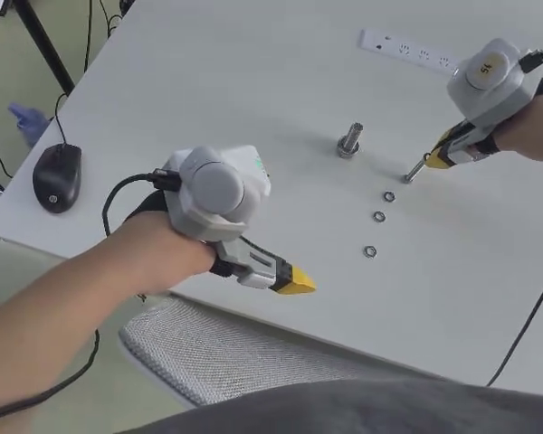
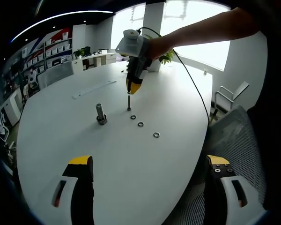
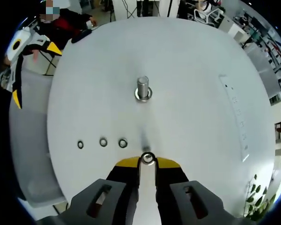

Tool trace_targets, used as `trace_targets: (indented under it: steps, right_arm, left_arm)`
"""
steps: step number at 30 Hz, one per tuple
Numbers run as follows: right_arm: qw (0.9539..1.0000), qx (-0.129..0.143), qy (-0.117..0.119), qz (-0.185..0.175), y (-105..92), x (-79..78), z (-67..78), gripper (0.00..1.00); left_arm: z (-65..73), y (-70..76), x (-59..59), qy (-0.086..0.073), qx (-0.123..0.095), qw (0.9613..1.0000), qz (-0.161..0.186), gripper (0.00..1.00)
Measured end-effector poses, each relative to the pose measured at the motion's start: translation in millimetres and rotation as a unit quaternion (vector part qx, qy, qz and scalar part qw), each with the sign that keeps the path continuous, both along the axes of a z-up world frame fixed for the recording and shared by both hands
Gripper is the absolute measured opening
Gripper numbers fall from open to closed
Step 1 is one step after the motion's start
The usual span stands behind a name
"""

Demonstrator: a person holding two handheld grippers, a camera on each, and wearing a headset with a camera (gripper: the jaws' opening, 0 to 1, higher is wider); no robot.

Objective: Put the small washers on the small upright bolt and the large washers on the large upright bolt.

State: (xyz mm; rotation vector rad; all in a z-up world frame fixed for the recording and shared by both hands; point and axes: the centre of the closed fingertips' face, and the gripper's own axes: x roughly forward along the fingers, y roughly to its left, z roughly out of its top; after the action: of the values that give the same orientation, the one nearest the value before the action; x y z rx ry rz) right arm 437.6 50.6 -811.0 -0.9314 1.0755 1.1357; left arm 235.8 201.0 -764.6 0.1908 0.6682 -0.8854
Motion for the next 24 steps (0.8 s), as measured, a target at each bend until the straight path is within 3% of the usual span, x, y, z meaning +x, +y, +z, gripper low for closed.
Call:
trace_targets:
  steps: [24]
  right_arm:
    - [0.9995,-0.023,0.011,0.020,5.1,-7.5,-14.8,0.12]
  left_arm:
    - [-9.6,2.0,-0.6,0.019,0.007,0.9998,-0.009,0.93]
